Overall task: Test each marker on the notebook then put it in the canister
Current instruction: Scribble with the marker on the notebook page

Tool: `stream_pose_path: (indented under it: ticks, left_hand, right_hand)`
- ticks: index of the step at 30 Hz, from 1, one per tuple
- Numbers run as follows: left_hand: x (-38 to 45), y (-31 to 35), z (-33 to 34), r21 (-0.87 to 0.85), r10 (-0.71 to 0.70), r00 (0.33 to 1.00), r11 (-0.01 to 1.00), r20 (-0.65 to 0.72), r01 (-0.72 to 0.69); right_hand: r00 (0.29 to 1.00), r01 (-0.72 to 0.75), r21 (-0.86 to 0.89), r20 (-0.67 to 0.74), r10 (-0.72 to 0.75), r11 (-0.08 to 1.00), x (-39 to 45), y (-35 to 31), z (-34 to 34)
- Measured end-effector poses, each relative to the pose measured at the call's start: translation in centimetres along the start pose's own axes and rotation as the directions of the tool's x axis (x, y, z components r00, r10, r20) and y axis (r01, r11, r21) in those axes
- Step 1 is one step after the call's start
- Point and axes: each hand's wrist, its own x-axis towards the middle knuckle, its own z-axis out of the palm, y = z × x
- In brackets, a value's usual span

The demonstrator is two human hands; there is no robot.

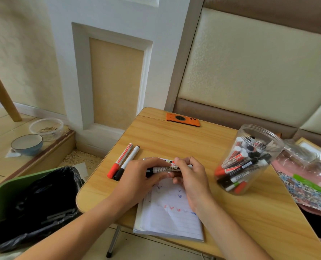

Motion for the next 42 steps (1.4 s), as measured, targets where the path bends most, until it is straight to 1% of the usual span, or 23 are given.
stream_pose_path:
  ticks: [8, 17, 22, 24, 25, 26, 27, 29, 31, 33, 35, 37, 39, 42]
  left_hand:
    - [-0.1, -0.1, -0.2, 0.023, 0.027, 1.0, 0.999, -0.009, -0.027]
    - [-0.1, -0.2, -0.1, -0.024, 0.031, 0.999, 0.999, -0.026, -0.032]
    - [-0.1, -0.2, -0.2, -0.029, 0.019, 1.0, 0.999, -0.009, -0.02]
    - [-0.1, 0.0, -0.2, -0.022, 0.012, 1.0, 1.0, 0.0, -0.012]
    - [0.0, 0.1, -0.2, -0.015, 0.008, 1.0, 1.0, 0.001, -0.008]
    - [0.1, 0.2, -0.1, -0.011, 0.0, 1.0, 1.0, -0.002, 0.0]
    - [0.1, 0.3, -0.1, -0.012, -0.009, 1.0, 1.0, -0.005, 0.008]
    - [0.2, 0.4, -0.2, -0.001, -0.014, 1.0, 1.0, -0.005, 0.014]
    - [0.1, 0.4, -0.1, 0.027, -0.005, 1.0, 1.0, 0.021, 0.004]
    - [-0.1, 0.4, 0.1, 0.007, -0.015, 0.999, 1.0, 0.046, 0.015]
    - [-0.2, 0.3, 0.2, -0.014, -0.027, 0.999, 1.0, 0.029, 0.027]
    - [-0.2, 0.0, 0.4, 0.0, -0.018, 1.0, 1.0, 0.01, 0.018]
    - [-0.2, -0.1, 0.5, 0.011, -0.006, 1.0, 1.0, 0.014, 0.006]
    - [-0.4, -0.3, 0.9, 0.057, 0.0, 1.0, 0.998, -0.001, 0.0]
  right_hand:
    - [1.0, 0.001, -0.04, -0.003, -0.001, 0.999, -0.3, -0.1, 0.4]
    - [1.0, 0.004, -0.042, 0.022, -0.003, 0.999, -0.5, -0.1, 0.3]
    - [1.0, -0.01, -0.041, 0.029, 0.011, 0.999, -0.7, -0.2, 0.3]
    - [1.0, 0.013, -0.044, 0.023, -0.012, 0.999, -0.5, -0.1, 0.1]
    - [0.999, 0.04, -0.064, 0.019, -0.039, 0.997, -0.4, 0.0, 0.0]
    - [0.997, 0.081, -0.12, 0.016, -0.08, 0.989, -0.1, 0.3, -0.1]
    - [0.99, 0.139, -0.218, 0.016, -0.139, 0.966, 0.1, 0.5, -0.3]
    - [0.954, 0.279, -0.441, 0.026, -0.299, 0.853, 0.4, 1.2, -0.6]
    - [0.883, 0.408, -0.592, 0.06, -0.466, 0.695, 0.1, 1.6, -0.7]
    - [0.796, 0.52, -0.695, 0.183, -0.577, 0.496, -0.4, 1.7, -0.6]
    - [0.719, 0.605, -0.735, 0.337, -0.608, 0.308, -0.6, 1.8, -0.7]
    - [0.67, 0.658, -0.728, 0.449, -0.591, 0.193, -0.7, 1.8, -0.9]
    - [0.636, 0.685, -0.719, 0.506, -0.582, 0.123, -0.7, 1.7, -1.2]
    - [0.617, 0.675, -0.734, 0.513, -0.597, 0.067, -0.7, 1.2, -1.9]
